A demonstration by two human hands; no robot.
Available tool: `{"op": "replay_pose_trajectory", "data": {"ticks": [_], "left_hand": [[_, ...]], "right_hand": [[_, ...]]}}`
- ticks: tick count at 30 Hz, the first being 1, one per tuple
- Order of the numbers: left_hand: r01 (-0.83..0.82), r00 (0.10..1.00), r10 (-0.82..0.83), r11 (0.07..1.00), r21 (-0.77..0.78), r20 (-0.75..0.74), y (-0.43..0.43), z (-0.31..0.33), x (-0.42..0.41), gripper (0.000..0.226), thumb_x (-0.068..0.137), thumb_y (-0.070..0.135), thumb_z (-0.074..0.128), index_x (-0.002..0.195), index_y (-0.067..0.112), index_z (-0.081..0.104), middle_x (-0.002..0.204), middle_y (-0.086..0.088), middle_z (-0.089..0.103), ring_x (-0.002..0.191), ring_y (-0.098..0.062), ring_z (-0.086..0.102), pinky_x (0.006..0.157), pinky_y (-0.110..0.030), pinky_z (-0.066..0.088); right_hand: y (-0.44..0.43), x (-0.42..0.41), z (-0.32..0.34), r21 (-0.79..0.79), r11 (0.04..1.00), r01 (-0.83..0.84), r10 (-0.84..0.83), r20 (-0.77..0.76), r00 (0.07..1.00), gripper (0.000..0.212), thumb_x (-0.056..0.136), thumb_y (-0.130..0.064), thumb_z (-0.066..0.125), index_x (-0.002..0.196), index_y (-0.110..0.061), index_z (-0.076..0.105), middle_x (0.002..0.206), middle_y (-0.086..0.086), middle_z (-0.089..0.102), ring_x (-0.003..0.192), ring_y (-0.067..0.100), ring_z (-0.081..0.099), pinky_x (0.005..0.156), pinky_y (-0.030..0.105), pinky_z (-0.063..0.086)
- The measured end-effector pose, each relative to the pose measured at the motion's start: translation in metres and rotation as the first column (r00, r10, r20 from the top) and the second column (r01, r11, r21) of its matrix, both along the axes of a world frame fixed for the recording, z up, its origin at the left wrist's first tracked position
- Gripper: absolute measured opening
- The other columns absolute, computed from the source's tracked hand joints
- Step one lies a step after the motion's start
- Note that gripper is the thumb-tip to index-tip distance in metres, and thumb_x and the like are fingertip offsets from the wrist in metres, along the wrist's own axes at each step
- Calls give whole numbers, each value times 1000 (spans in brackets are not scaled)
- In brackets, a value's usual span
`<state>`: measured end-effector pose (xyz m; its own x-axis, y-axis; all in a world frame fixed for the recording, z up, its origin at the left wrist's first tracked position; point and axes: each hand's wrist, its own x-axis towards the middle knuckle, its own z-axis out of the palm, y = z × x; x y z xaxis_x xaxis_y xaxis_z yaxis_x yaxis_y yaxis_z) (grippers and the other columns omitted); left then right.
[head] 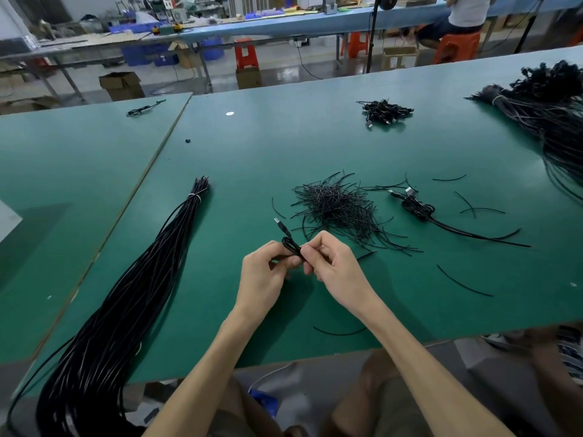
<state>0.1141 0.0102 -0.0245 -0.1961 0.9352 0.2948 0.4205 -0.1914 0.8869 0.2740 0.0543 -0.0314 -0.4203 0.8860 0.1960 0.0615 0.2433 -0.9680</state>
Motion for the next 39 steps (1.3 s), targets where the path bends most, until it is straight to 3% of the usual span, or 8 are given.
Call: {"op": "replay_pose_trajectory", "data": {"ticks": [9,14,19,21,26,32,35,39], "left_hand": [[-65,988,75,995,79,-137,0,-3,0,48,88,-5,70,85,43,66,84,14,70,82,-4,68,70,-10,49],[-34,999,34,999,-16,-19,-2,-1,0,27,95,4,69,81,27,70,76,5,73,58,0,59,57,-16,44],[25,988,-14,997,-71,152,-3,0,-3,12,95,0,68,87,7,74,74,-6,75,50,-8,51,50,-21,43],[44,978,-27,996,-83,206,-3,-1,-5,10,94,-1,69,89,6,74,75,-7,75,53,-6,54,51,-20,43],[70,972,-47,994,-90,229,-3,-3,-7,11,94,-3,68,93,6,74,76,-2,75,61,-7,60,51,-20,44],[3,1000,-3,1000,-9,-14,-2,-1,-1,34,93,2,71,80,33,66,82,8,70,66,-1,60,58,-20,47],[-2,994,7,999,41,-113,-3,-1,2,22,94,13,73,84,32,70,87,15,66,83,-8,66,65,-31,57],[13,987,3,996,93,-163,-4,-2,5,14,98,19,69,86,27,68,89,11,62,85,-15,67,68,-36,56]], "right_hand": [[-9,-2,8,71,997,14,-20,91,996,9,100,-20,67,103,-14,61,83,-10,72,71,3,62,70,19,49],[-11,-5,8,177,979,96,-127,175,976,6,100,-12,64,104,-11,68,83,-17,65,77,1,60,73,14,43],[-20,-10,3,473,879,58,-255,362,897,21,108,-14,50,118,-5,66,96,6,62,79,24,61,76,41,54],[-20,-11,4,494,868,38,-260,389,884,23,109,-15,47,117,-6,66,92,6,58,76,26,59,74,42,53],[-13,-7,12,246,966,75,-140,256,956,24,106,-11,52,118,-8,72,81,0,61,73,4,54,73,14,43],[-11,-4,12,130,989,65,-89,188,978,26,107,-25,53,87,-26,68,63,-21,58,57,-2,50,59,13,38],[-7,-2,11,83,993,83,-93,116,989,21,104,-25,59,92,-20,74,66,-22,61,61,-1,53,63,12,40],[-3,1,9,-27,999,45,-46,-27,999,15,103,-18,61,103,-17,76,71,-14,66,65,0,54,67,14,43]]}}
